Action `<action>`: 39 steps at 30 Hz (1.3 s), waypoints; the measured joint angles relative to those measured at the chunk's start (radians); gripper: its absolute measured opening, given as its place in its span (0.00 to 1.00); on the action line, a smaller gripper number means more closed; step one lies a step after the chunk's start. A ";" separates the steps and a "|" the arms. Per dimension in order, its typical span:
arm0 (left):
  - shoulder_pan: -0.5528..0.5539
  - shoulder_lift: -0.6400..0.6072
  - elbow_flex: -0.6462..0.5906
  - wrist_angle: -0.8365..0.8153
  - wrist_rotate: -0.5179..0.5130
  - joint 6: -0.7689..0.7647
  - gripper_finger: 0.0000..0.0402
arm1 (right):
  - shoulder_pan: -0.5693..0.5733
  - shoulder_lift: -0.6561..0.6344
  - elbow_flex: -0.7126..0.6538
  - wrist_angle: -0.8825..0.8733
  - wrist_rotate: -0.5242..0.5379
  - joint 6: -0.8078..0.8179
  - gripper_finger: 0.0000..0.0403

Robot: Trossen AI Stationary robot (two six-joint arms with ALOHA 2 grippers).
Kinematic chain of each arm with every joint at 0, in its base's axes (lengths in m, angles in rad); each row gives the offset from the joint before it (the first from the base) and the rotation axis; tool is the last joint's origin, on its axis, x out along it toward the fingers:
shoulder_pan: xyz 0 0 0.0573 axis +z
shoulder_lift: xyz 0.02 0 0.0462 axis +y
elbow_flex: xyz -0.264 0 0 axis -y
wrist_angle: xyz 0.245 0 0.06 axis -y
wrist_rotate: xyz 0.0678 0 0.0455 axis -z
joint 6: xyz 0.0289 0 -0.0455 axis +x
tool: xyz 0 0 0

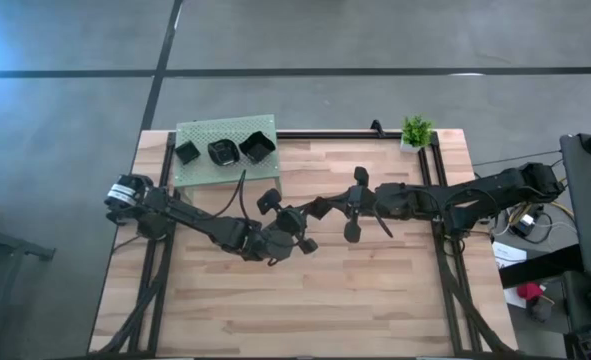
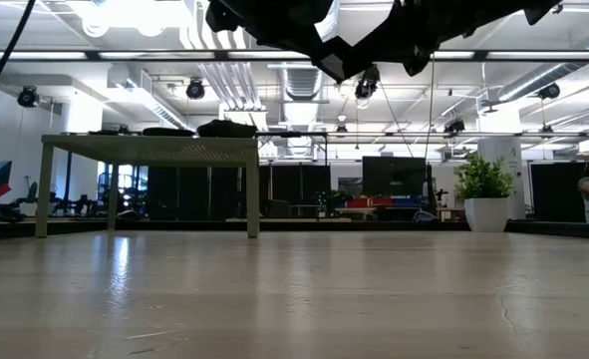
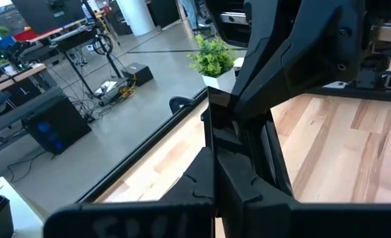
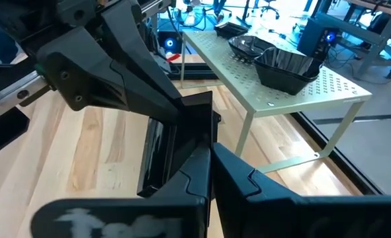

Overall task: Pick & Place Mini shaped plates
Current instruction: Stack the black square shaped plate on top of the square shaped plate on the shelf

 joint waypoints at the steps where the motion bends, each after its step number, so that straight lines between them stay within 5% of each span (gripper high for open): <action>1: 0.000 0.000 0.000 0.000 0.000 0.000 0.00 | 0.000 0.000 0.000 0.000 0.000 0.000 0.02; 18: 0.000 -0.035 0.001 -0.078 0.021 -0.043 0.00 | 0.000 -0.011 0.000 -0.012 -0.001 -0.041 0.33; 29: 0.005 -0.258 0.001 -0.524 0.102 -0.295 0.00 | 0.041 -0.030 0.000 -0.017 -0.001 -0.079 0.41; 39: 0.005 -0.543 0.000 -0.990 0.033 -0.695 0.00 | 0.053 -0.032 0.000 -0.017 -0.002 -0.089 0.42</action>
